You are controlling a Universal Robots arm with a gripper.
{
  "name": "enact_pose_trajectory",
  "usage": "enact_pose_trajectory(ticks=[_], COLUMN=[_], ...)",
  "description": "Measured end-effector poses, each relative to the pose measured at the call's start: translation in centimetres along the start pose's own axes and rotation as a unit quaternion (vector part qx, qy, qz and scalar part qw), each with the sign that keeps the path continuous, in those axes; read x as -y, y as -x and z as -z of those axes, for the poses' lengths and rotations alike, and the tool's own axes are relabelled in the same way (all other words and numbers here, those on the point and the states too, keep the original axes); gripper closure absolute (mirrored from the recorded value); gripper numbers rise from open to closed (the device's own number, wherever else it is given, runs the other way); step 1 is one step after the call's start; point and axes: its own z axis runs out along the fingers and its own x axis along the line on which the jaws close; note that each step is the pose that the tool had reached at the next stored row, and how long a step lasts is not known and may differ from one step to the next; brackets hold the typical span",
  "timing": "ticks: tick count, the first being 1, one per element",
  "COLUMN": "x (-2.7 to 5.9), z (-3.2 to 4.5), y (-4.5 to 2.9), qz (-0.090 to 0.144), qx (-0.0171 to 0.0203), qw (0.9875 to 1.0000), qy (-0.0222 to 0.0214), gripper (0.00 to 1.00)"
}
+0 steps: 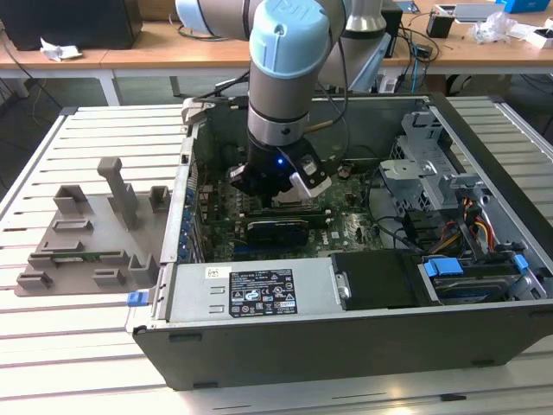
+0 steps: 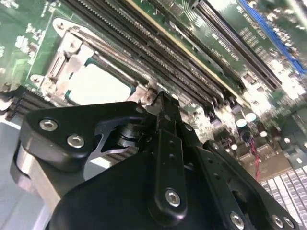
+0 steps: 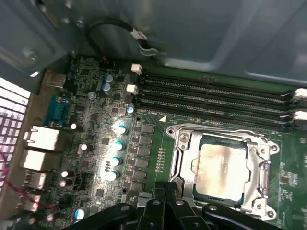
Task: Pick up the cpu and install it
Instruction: 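Install the second cpu locking lever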
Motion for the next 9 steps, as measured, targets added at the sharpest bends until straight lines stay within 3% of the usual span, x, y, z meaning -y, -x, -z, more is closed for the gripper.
enact_pose_trajectory(ticks=[1, 5, 7, 9], x=[-0.04, -0.30, -0.36, -0.55], z=[0.18, 0.22, 0.19, 0.08], y=[0.21, 3.27, 4.28, 5.69], qz=[0.000, -0.003, -0.005, -0.006], qx=[-0.0003, -0.0170, -0.0221, -0.0294], qw=[1.0000, 0.9998, 0.9997, 0.9995], qy=[0.0001, 0.0018, 0.0018, -0.0010], gripper=[0.89, 0.89, 0.89, 0.89])
